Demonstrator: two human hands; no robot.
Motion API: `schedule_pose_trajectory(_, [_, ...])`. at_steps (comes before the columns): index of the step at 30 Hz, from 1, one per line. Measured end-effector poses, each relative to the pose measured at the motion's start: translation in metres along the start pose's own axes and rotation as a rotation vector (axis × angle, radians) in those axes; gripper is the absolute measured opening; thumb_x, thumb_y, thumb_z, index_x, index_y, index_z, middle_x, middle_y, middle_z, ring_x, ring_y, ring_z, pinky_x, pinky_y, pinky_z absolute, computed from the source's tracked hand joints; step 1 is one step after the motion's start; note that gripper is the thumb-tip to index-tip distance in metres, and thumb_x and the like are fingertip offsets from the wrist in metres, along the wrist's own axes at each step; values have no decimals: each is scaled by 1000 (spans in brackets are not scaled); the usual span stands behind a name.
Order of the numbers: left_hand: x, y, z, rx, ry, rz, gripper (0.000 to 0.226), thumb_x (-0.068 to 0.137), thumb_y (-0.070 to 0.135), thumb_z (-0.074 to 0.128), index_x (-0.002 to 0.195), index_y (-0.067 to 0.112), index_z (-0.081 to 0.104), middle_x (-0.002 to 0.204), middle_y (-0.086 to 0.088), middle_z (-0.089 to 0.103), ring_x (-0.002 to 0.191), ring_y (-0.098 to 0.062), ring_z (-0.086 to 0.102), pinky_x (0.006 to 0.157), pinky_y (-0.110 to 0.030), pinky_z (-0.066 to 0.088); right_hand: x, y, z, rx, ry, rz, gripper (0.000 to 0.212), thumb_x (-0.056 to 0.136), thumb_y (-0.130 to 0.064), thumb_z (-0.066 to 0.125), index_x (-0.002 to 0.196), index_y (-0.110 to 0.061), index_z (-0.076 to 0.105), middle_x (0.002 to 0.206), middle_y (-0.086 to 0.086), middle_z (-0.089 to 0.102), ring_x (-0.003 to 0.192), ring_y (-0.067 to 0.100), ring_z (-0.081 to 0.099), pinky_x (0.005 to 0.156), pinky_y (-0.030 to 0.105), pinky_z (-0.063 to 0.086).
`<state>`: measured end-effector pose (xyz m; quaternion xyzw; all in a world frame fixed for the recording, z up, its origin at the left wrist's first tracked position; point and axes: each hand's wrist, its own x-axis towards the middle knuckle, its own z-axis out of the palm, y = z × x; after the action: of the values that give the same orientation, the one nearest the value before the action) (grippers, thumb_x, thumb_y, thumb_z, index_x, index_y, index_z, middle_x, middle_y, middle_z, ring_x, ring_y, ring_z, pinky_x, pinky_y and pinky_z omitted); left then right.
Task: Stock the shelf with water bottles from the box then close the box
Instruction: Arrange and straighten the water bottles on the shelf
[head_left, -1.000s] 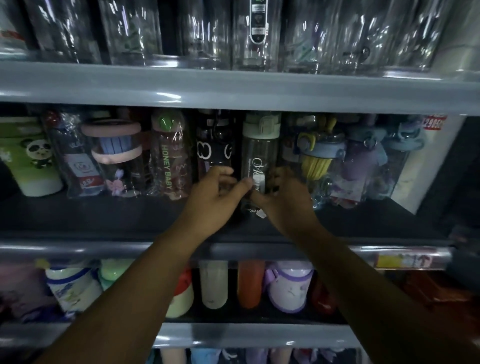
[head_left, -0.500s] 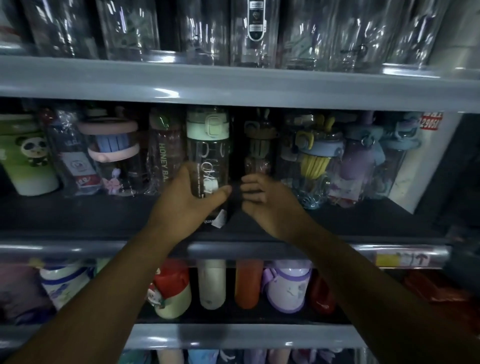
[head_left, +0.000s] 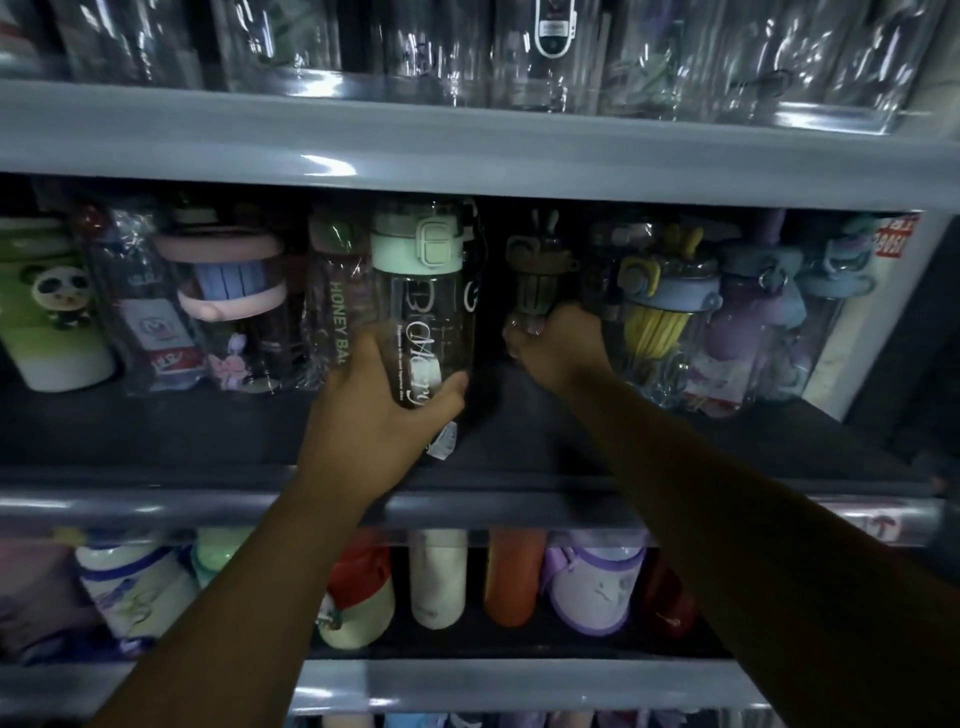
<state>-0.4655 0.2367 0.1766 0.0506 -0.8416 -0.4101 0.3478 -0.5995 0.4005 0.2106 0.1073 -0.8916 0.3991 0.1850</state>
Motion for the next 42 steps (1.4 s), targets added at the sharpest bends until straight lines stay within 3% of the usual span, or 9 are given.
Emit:
schedule_pose_trajectory(6, [-1, 1, -1, 9, 22, 4, 65, 69, 61, 76, 121, 31, 50, 95, 17, 70, 89, -11, 69, 87, -40, 58, 1, -4, 4, -52, 64, 95, 49, 94, -43, 68, 122, -3, 66, 120, 16, 68, 112, 34, 66, 82, 30, 48])
schedule_pose_trajectory(12, [-2, 0, -1, 3, 17, 17, 65, 70, 64, 75, 120, 32, 48, 97, 15, 69, 90, -12, 69, 87, -42, 58, 6, 4, 15, -102, 5, 143, 44, 97, -47, 61, 114, -8, 70, 104, 9, 69, 99, 25, 67, 75, 29, 46])
schedule_pose_trajectory(19, [0, -4, 0, -20, 22, 20, 60, 73, 58, 80, 117, 32, 48, 94, 16, 69, 85, -7, 69, 83, -40, 59, 15, 3, 31, -186, -21, 206, 54, 93, -53, 64, 123, -9, 65, 124, 13, 66, 115, 31, 63, 88, 35, 50])
schedule_pose_trajectory(24, [0, -4, 0, -27, 14, 20, 62, 73, 59, 80, 118, 33, 47, 96, 16, 69, 88, -10, 69, 85, -42, 58, 20, 9, 32, -143, -31, 240, 53, 91, -57, 63, 117, -11, 68, 117, 13, 68, 108, 31, 66, 90, 39, 56])
schedule_pose_trajectory(27, [-1, -3, 0, -43, 8, 17, 60, 74, 57, 81, 118, 34, 47, 95, 17, 69, 87, -5, 68, 84, -41, 58, 21, 12, 24, -52, -81, 218, 43, 87, -51, 72, 102, -11, 73, 102, 10, 72, 94, 27, 69, 79, 35, 58])
schedule_pose_trajectory(32, [-1, -2, 0, -34, 12, 8, 61, 74, 57, 82, 119, 34, 47, 95, 16, 70, 87, -7, 69, 84, -40, 59, 12, 20, 7, 81, -144, 177, 29, 83, -38, 81, 78, -12, 70, 58, 1, 65, 41, 11, 56, 38, 18, 44])
schedule_pose_trajectory(35, [-2, 0, -1, -27, 16, 12, 58, 75, 52, 83, 117, 33, 48, 90, 20, 69, 82, 3, 66, 82, -34, 58, 10, 20, 6, 44, -174, 142, 34, 82, -43, 81, 84, -12, 69, 77, 5, 70, 65, 18, 65, 57, 23, 47])
schedule_pose_trajectory(38, [-2, 2, 0, -25, 14, 5, 58, 76, 51, 84, 117, 33, 48, 88, 21, 69, 80, 7, 65, 79, -30, 57, 4, 21, 9, -2, -135, 88, 48, 85, -42, 79, 118, -8, 71, 115, 13, 72, 109, 29, 67, 80, 26, 46])
schedule_pose_trajectory(42, [-2, 1, 0, -31, 18, 2, 57, 76, 51, 84, 116, 34, 48, 87, 21, 69, 79, 8, 65, 78, -29, 57, 1, 25, 13, 39, -87, 37, 45, 86, -34, 79, 121, -7, 72, 119, 14, 72, 115, 30, 66, 84, 26, 47])
